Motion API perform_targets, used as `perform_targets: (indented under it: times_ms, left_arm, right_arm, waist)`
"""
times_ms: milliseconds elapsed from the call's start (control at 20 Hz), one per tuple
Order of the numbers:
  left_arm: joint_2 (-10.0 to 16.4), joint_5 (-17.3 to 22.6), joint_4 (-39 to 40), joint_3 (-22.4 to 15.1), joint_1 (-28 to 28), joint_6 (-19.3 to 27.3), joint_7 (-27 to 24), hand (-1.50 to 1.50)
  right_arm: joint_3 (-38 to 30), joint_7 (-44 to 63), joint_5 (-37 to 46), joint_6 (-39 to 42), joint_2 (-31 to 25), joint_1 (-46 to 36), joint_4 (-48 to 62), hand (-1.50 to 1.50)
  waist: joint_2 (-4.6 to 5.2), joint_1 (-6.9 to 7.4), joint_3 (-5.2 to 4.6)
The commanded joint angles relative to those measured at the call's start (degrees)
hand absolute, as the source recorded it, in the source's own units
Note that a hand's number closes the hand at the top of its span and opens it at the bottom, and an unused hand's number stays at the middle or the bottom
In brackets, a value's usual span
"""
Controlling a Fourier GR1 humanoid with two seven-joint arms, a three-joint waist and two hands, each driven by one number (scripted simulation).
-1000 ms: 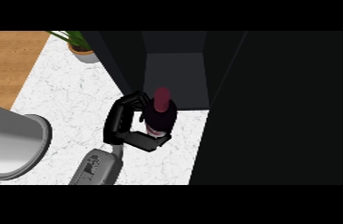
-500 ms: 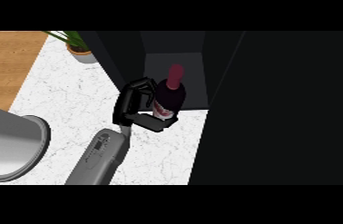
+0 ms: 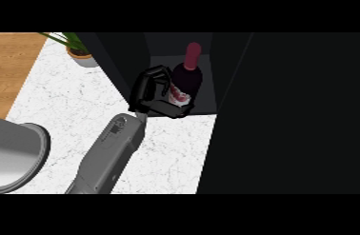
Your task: Pick up the wine, place it into the cabinet and close the cabinet
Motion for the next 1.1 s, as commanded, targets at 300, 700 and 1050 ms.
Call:
perform_targets:
  times_ms: [300, 700, 1050]
  left_arm:
    - [-0.01, 7.19, 13.91, -2.9, -10.5, 5.54, -3.39, 1.5]
    - [-0.01, 7.3, 25.85, -3.7, -17.66, 8.52, -1.76, 1.5]
    - [-0.01, 11.58, 31.26, -0.03, -21.55, 8.64, -2.96, 1.5]
  right_arm:
    - [-0.43, -0.61, -3.64, 1.68, -1.26, 5.83, -10.57, -1.5]
    - [2.79, -1.56, -3.15, 2.27, -0.02, 4.92, -9.02, -1.5]
    - [2.41, -3.69, -4.02, 3.56, -0.01, 5.72, -8.52, -1.5]
  waist:
    - [0.2, -1.29, 0.08]
    - [0.73, -2.81, 0.02]
    - [1.15, -4.07, -0.02]
